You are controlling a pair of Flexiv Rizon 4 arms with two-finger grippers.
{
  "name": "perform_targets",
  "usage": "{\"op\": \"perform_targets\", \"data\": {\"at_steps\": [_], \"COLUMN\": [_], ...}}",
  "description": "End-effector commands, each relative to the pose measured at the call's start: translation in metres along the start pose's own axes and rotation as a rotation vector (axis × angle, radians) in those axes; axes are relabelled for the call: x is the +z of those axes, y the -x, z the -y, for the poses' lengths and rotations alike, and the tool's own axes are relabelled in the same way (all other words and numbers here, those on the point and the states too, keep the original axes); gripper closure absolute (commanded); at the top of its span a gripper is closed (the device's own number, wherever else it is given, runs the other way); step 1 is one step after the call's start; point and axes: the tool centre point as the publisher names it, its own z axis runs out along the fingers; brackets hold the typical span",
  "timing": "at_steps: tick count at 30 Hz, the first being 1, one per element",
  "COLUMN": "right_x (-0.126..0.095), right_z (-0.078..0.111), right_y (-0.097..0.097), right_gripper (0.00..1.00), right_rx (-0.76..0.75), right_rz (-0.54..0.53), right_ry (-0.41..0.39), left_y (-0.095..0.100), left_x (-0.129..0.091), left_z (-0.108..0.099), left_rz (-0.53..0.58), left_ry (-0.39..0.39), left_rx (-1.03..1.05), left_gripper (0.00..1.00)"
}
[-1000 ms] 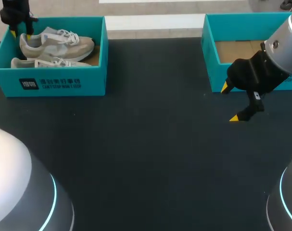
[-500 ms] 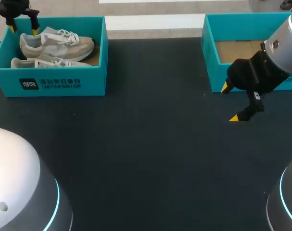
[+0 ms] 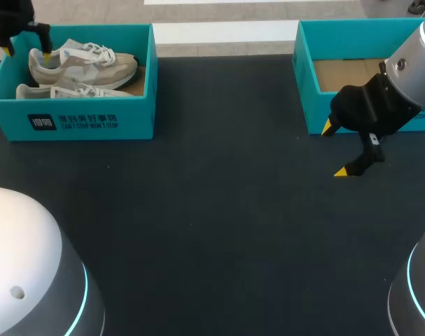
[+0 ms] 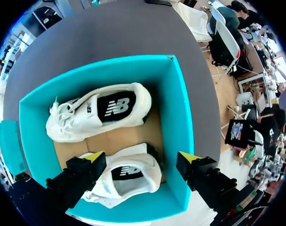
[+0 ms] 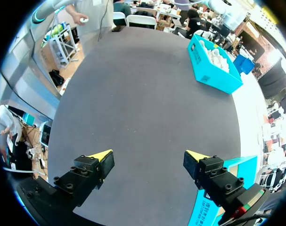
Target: Take the shoe out of the shoebox, open the shoe tongue, remove and reinsert the insole, then place the shoe into the shoebox
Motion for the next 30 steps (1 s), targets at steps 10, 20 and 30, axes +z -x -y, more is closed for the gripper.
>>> {"op": "perform_targets", "data": {"at_steps": [10, 20, 30], "right_x": [0.002, 0.002, 0.002], "right_z": [0.0, 0.0, 0.0], "right_y": [0.001, 0.001, 0.001], "right_gripper": [0.0, 0.0, 0.0], "right_rx": [0.001, 0.001, 0.001], "right_rz": [0.0, 0.0, 0.0], "right_ry": [-0.003, -0.003, -0.003], "left_y": [0.003, 0.006, 0.003], "left_x": [-0.002, 0.034, 0.061], "left_z": [0.058, 0.066, 0.062], "left_rz": [-0.007, -0.014, -0.028], "left_ry": [0.102, 0.068, 0.041], "left_rx": [-0.037, -0.074, -0.111], "left_gripper": [0.18, 0.43, 0.38]}}
